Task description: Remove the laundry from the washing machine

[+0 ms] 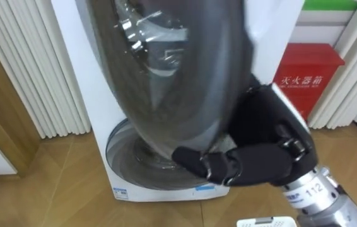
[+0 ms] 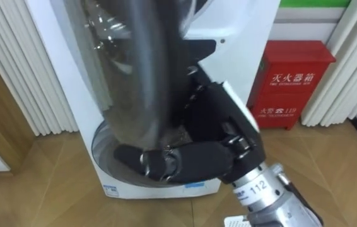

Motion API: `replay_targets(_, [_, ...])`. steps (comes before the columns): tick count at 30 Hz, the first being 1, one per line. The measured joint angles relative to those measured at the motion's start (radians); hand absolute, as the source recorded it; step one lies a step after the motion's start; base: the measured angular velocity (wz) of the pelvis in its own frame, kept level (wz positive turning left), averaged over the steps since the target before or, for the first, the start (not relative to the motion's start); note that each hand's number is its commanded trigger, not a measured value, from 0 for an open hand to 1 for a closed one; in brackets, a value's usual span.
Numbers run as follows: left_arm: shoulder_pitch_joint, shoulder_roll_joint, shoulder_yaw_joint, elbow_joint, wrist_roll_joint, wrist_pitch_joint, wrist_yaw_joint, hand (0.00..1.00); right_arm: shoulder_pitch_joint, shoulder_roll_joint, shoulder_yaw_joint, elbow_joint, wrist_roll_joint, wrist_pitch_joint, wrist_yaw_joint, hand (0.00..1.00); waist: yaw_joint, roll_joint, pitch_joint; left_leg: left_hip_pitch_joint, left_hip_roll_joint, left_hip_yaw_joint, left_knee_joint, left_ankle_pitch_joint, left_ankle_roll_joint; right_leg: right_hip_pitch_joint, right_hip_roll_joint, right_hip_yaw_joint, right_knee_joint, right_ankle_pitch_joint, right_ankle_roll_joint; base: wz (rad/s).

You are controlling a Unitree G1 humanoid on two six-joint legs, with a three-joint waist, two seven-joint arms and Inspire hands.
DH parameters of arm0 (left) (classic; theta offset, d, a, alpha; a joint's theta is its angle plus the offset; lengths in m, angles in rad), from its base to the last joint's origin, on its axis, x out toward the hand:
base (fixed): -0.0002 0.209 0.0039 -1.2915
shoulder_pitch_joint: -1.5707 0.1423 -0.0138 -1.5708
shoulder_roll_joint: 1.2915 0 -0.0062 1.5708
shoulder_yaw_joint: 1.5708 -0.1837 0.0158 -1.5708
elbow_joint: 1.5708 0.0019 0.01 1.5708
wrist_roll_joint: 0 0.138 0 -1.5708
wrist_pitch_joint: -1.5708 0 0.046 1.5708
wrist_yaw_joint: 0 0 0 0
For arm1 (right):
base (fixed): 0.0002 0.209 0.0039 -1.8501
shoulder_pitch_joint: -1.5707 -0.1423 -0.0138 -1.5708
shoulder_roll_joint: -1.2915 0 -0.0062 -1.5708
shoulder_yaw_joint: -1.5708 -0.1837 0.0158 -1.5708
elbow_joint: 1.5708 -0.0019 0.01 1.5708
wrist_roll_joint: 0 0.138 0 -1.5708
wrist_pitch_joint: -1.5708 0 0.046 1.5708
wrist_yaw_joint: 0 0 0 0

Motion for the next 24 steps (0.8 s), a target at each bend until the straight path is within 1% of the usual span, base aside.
replay_targets(1, [0.000,0.007,-0.003,0.000,-0.001,0.000,-0.001,0.00,-0.007,-0.001,0.009,-0.006,-0.013,0.000,0.012,0.00,0.000,-0.005,-0.0009,-0.006,0.004,0.000,0.001,0.003,-0.003,-0.007,0.003,0.000,0.000,0.002,-0.003,0.00])
replay_targets(3, [-0.002,0.019,-0.021,-0.001,-0.001,0.000,-0.001,0.00,-0.019,0.000,0.027,-0.008,-0.022,0.000,0.034,0.00,0.001,-0.012,0.0002,-0.010,0.008,-0.003,0.004,0.007,-0.009,-0.009,0.008,-0.001,-0.003,0.005,-0.007,0.02])
replay_targets(6, [-0.014,0.019,-0.023,-0.002,-0.001,0.000,-0.002,0.00,-0.052,-0.001,0.068,-0.014,-0.046,0.009,0.065,0.00,0.013,-0.017,0.0005,-0.012,0.010,-0.008,0.004,0.011,-0.013,-0.010,0.011,-0.003,-0.004,0.003,-0.010,0.06])
replay_targets(8, [-0.022,0.021,-0.022,-0.002,-0.001,0.000,-0.002,0.00,-0.093,0.000,0.101,-0.016,-0.052,0.011,0.080,0.00,0.022,-0.024,-0.0015,-0.012,0.010,-0.012,0.004,0.012,-0.013,-0.009,0.011,-0.008,-0.004,0.003,-0.010,0.08])
replay_targets(10, [-0.031,0.025,-0.022,0.000,-0.001,0.000,-0.002,0.00,-0.145,0.004,0.134,-0.032,-0.053,0.012,0.106,0.00,0.046,-0.037,-0.0053,-0.009,0.010,-0.017,0.004,0.012,-0.013,-0.006,0.011,-0.011,-0.004,0.003,-0.010,0.07])
replay_targets(11, [-0.032,0.025,-0.022,0.001,-0.002,0.000,-0.002,0.00,-0.161,0.004,0.142,-0.032,-0.051,0.012,0.114,0.00,0.053,-0.039,-0.0065,-0.008,0.010,-0.019,0.004,0.012,-0.013,-0.005,0.011,-0.013,-0.003,0.003,-0.010,0.08])
replay_targets(12, [-0.036,0.027,-0.022,0.003,-0.003,0.000,-0.002,0.00,-0.186,0.005,0.157,-0.034,-0.048,0.012,0.126,0.00,0.068,-0.041,-0.0058,-0.006,0.010,-0.021,0.004,0.012,-0.013,-0.003,0.010,-0.015,-0.002,0.004,-0.010,0.13])
replay_targets(13, [-0.039,0.028,-0.025,0.003,-0.006,0.000,-0.002,0.00,-0.202,0.009,0.171,-0.034,-0.048,0.012,0.138,0.00,0.074,-0.046,-0.0037,-0.001,0.009,-0.029,0.004,0.012,-0.013,0.006,0.010,-0.020,-0.003,0.004,-0.010,0.18])
replay_targets(14, [-0.039,0.028,-0.028,0.003,-0.010,0.000,-0.002,0.00,-0.208,0.009,0.179,-0.034,-0.048,0.012,0.144,0.00,0.075,-0.048,-0.0009,0.003,0.007,-0.036,0.003,0.011,-0.013,0.013,0.009,-0.026,-0.004,0.004,-0.010,0.29])
replay_targets(16, [-0.038,0.033,-0.038,0.003,-0.029,0.002,-0.002,0.00,-0.215,0.009,0.201,-0.035,-0.048,0.013,0.161,0.00,0.076,-0.050,0.0007,0.006,0.005,-0.055,0.003,0.011,-0.013,0.026,0.008,-0.040,-0.004,0.004,-0.010,0.27])
replay_targets(18, [-0.039,0.032,-0.039,0.003,-0.031,0.003,-0.002,0.00,-0.223,0.009,0.223,-0.035,-0.049,0.021,0.181,0.00,0.081,-0.047,0.0028,0.004,0.004,-0.064,0.003,0.011,-0.012,0.029,0.009,-0.043,-0.004,0.004,-0.010,0.13])
replay_targets(20, [-0.039,0.029,-0.040,0.000,-0.030,0.005,-0.002,0.00,-0.223,0.007,0.223,-0.035,-0.049,0.022,0.193,0.00,0.083,-0.042,0.0060,-0.002,0.004,-0.069,0.005,0.011,-0.013,0.029,0.009,-0.044,-0.004,0.004,-0.010,0.05])
replay_targets(22, [-0.039,0.024,-0.040,-0.006,-0.031,0.006,-0.002,0.00,-0.223,0.008,0.223,-0.034,-0.049,0.022,0.200,0.00,0.084,-0.035,0.0111,-0.012,0.004,-0.075,0.005,0.012,-0.014,0.025,0.010,-0.050,-0.005,0.004,-0.010,0.06])
replay_targets(24, [-0.038,0.018,-0.040,-0.010,-0.031,0.006,-0.002,0.00,-0.223,0.007,0.226,-0.034,-0.049,0.022,0.211,0.00,0.088,-0.029,0.0144,-0.013,0.004,-0.075,0.006,0.013,-0.015,0.024,0.010,-0.051,-0.005,0.003,-0.010,0.00])
